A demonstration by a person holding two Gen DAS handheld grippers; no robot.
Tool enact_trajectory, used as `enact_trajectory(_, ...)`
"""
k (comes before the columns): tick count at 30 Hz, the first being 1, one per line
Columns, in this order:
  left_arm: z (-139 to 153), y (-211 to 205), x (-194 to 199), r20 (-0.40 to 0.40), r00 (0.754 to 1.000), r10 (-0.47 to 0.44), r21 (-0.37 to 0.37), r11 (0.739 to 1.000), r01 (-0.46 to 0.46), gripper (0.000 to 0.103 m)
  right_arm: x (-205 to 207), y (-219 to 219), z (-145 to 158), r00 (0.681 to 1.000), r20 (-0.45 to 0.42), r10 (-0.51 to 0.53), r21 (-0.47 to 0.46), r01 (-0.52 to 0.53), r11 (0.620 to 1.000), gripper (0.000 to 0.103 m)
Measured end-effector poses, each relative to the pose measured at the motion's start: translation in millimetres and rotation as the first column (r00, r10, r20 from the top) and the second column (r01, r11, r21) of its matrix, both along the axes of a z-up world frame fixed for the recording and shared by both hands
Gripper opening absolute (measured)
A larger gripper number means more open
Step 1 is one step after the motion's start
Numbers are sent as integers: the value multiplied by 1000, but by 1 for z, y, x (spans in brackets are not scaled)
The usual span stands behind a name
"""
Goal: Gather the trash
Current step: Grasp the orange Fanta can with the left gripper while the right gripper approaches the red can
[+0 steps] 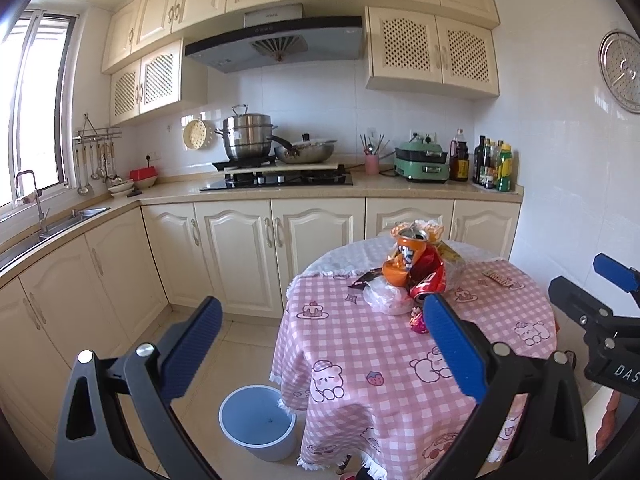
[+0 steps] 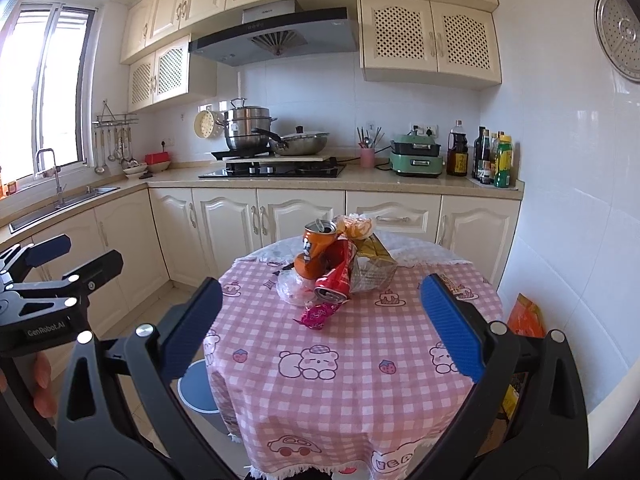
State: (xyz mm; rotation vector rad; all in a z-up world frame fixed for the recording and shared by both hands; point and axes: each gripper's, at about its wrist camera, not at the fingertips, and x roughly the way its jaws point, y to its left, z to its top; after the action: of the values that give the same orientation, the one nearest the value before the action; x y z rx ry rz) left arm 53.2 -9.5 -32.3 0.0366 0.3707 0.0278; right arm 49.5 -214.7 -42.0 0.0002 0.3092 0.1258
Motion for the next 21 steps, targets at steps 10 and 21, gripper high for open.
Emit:
enact_trajectory(10,-39,-16,79,-185,978,-95,-33,995,91,98,65,-34,-38,991,-117,-64,26,68,997,97)
enact_trajectory(21,-55,-72,191,-224,942,-250,-65,968,241,98,141,-72,-75,969,-206,-133,35,143,989,97)
